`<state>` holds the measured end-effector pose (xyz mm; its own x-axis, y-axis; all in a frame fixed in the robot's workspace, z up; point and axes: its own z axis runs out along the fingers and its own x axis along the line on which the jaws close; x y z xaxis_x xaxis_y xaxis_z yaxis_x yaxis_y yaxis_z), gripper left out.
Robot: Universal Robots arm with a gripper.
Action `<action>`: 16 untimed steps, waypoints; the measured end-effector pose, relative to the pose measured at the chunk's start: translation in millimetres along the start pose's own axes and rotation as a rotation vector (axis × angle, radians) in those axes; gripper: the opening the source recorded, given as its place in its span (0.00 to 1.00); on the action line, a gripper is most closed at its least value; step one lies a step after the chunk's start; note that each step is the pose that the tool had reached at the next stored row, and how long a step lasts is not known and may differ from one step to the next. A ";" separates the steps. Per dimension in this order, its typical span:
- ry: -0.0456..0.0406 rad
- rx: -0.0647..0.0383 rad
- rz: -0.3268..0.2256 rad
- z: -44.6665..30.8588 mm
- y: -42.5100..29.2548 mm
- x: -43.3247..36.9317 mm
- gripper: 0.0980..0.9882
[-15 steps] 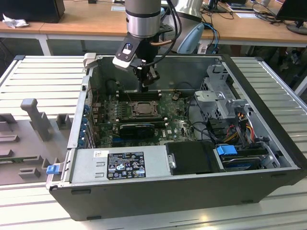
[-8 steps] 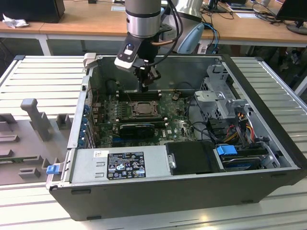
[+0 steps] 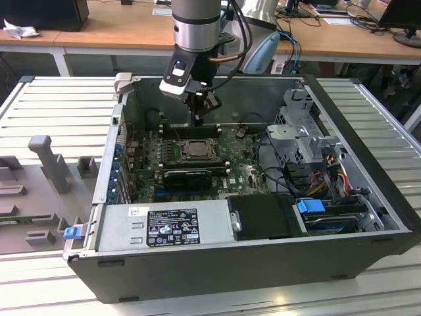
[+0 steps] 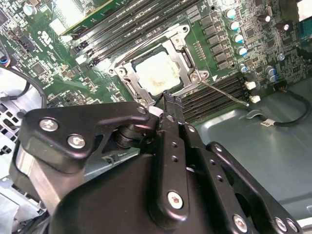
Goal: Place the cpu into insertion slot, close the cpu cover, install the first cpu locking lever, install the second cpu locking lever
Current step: 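Install the first cpu locking lever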
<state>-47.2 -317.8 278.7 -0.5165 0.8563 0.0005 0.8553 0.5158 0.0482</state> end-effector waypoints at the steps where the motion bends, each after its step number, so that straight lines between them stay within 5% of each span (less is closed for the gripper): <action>1: 0.0002 0.000 -0.005 0.0 0.0 0.0 0.01; 16: 0.0058 0.000 -0.120 0.0 0.0 0.0 0.01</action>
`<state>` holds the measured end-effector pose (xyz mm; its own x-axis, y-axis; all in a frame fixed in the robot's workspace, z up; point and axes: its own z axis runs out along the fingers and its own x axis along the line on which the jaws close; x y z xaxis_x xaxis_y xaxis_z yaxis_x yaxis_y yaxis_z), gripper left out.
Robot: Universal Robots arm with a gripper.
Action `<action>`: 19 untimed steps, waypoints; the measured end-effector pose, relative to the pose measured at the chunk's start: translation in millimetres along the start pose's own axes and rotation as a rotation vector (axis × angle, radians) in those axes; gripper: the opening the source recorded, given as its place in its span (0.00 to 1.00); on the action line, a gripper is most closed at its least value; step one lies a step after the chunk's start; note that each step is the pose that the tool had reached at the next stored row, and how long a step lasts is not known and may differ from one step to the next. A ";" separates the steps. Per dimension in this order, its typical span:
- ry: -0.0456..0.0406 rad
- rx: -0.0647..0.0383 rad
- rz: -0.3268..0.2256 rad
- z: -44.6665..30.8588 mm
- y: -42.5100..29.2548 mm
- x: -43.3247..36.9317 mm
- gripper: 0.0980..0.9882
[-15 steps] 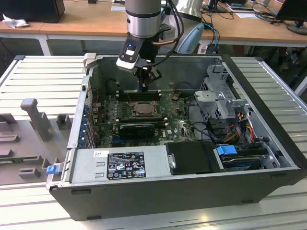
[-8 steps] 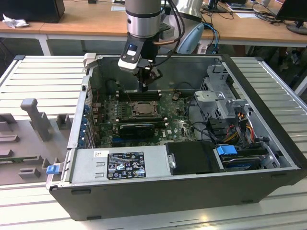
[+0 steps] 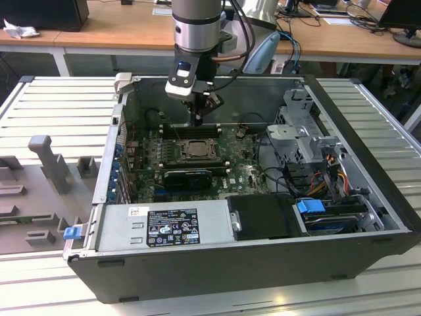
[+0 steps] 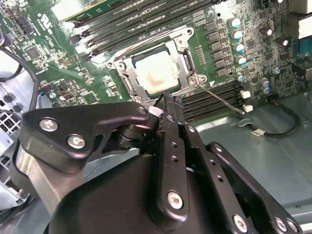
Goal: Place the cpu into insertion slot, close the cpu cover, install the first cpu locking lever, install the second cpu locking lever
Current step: 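Install the first cpu locking lever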
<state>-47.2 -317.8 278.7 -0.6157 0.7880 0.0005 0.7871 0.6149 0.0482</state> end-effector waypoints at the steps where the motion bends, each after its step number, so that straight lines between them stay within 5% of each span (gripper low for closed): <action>1: 0.0005 0.000 -0.011 0.0 0.0 0.0 0.01; 19: 0.0067 0.000 -0.139 0.0 0.0 0.0 0.01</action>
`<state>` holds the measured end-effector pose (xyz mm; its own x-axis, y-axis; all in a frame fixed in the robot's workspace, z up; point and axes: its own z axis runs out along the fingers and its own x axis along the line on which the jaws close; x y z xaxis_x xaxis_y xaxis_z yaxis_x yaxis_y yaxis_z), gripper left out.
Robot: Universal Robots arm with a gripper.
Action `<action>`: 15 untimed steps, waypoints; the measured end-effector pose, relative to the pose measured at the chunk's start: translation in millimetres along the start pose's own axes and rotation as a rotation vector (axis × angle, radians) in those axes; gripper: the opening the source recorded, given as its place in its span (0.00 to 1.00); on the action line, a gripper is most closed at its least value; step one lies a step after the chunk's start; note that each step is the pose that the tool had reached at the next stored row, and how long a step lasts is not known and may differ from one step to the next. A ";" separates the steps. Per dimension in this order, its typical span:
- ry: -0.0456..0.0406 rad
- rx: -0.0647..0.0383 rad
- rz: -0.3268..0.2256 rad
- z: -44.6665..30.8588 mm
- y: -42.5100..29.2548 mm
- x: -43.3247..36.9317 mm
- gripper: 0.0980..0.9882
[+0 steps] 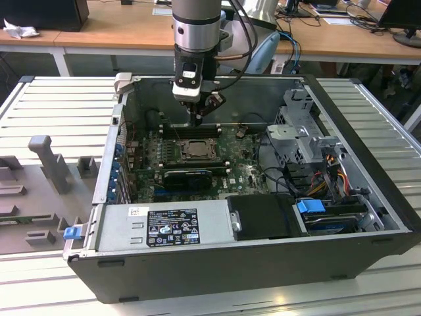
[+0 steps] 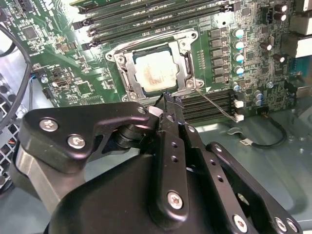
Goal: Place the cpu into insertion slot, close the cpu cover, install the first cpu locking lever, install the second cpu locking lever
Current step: 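Install the first cpu locking lever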
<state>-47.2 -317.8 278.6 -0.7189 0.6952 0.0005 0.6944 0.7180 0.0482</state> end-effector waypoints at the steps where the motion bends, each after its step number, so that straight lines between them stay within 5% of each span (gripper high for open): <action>1: 0.0004 0.000 -0.007 0.0 0.0 0.0 0.01; 15: 0.0051 0.000 -0.107 0.0 0.0 0.0 0.01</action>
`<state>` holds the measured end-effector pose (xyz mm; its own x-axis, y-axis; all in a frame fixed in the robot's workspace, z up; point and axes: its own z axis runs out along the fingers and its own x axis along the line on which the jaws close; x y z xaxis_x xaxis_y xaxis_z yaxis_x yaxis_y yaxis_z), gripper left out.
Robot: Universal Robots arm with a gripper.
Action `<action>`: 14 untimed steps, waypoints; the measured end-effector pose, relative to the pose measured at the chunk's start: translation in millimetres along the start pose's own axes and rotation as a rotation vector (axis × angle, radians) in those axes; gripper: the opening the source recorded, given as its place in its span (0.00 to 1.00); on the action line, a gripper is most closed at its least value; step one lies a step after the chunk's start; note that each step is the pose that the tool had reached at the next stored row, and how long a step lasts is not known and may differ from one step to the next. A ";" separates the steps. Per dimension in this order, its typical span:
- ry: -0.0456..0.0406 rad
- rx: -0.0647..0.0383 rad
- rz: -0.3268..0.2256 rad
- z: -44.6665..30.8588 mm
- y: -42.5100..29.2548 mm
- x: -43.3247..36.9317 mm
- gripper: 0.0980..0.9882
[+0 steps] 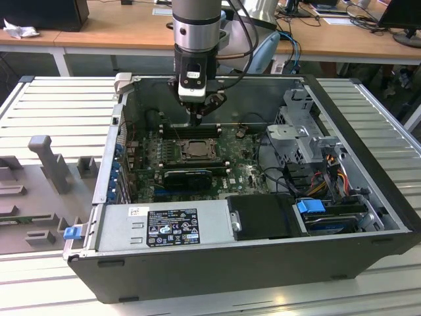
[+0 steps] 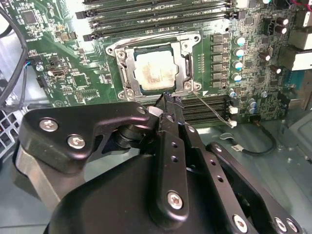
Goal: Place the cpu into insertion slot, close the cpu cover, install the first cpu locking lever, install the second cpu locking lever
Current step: 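Install the first cpu locking lever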
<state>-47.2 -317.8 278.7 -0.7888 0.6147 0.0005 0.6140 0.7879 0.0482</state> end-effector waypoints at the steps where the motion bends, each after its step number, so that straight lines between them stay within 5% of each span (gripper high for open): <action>1: 0.0002 0.000 -0.005 0.0 0.0 0.0 0.01; 7: 0.0027 0.000 -0.055 0.0 0.0 0.0 0.01; 14: 0.0099 0.000 -0.206 0.0 0.0 0.0 0.01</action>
<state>-47.2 -317.8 278.6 -0.8980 0.4400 0.0005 0.4396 0.8969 0.0482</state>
